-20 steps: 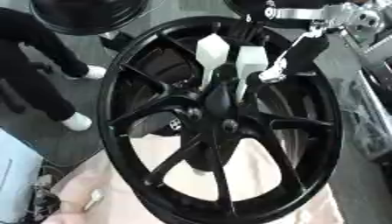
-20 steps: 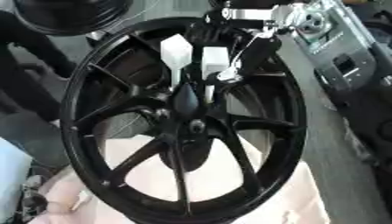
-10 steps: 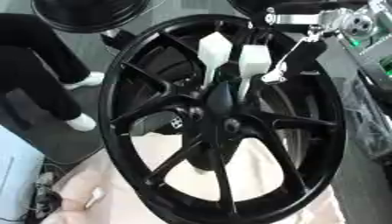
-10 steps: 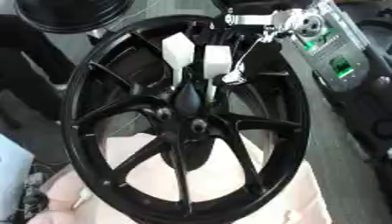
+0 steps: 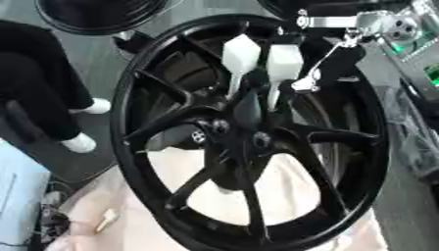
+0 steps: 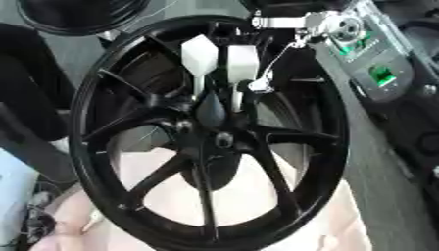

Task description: Pull the pin out of the wheel hub.

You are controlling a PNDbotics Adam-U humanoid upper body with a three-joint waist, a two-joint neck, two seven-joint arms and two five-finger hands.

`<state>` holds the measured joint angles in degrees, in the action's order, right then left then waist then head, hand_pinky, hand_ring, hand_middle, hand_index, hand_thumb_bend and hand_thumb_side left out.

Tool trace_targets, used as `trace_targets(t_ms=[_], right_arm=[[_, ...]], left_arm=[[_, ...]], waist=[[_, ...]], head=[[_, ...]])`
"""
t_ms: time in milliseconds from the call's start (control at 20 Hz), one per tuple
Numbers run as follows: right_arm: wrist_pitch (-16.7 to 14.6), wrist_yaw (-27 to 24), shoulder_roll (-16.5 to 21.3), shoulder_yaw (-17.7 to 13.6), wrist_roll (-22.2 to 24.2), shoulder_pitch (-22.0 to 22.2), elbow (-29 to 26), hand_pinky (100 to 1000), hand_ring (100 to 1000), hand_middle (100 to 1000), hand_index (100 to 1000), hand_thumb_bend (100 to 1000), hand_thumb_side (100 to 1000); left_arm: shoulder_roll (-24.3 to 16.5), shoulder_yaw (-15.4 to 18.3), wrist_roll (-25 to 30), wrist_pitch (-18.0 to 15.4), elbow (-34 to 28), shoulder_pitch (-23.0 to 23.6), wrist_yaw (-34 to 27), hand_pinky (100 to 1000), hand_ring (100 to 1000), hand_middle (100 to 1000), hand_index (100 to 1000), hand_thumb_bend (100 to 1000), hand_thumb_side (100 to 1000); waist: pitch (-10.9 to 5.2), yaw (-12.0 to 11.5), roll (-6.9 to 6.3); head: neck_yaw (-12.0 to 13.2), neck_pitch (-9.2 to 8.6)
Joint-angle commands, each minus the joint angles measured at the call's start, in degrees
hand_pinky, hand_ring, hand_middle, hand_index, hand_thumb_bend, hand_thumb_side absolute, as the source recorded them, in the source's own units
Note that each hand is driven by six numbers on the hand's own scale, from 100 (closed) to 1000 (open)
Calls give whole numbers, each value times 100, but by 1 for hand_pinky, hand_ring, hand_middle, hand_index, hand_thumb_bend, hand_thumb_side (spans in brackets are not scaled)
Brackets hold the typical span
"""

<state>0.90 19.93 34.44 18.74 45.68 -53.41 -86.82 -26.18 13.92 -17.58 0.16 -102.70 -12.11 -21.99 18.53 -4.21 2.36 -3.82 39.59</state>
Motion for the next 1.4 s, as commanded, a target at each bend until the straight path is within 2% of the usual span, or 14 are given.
trace_targets(t_ms=[50,300,550,700,950,1400], right_arm=[[89,-91,90,-90,-1,-116,-143,849,762,553,735,301,186],[160,-125,83,-87,19,-119,-162,838,739,502,691,262,164],[231,-154,86,-90,5,-112,-160,817,689,418,603,239,100],[270,-183,87,-89,-15,-109,-161,802,649,366,553,235,100],[281,-231,88,-92,-15,-93,-149,792,607,314,534,209,100],[359,-503,148,-230,-43,-166,-357,788,561,256,518,232,100]], left_arm=[[-124,28,24,2,-53,-59,20,802,837,810,850,172,735],[-127,29,37,4,-52,-58,25,803,837,810,848,170,735],[-131,31,44,6,-53,-56,29,803,837,810,848,170,735],[-132,30,53,6,-54,-56,31,804,837,810,847,170,735],[-132,33,65,2,-55,-61,33,805,839,810,846,170,735],[-137,41,65,0,-56,-54,37,807,843,809,843,170,734]], waist=[[-92,-1,-22],[-82,1,-23],[-78,2,-22],[-76,3,-21],[-69,3,-23],[-65,5,-17]], head=[[16,-86],[19,-79],[18,-80],[20,-82],[11,-78],[10,-63]])
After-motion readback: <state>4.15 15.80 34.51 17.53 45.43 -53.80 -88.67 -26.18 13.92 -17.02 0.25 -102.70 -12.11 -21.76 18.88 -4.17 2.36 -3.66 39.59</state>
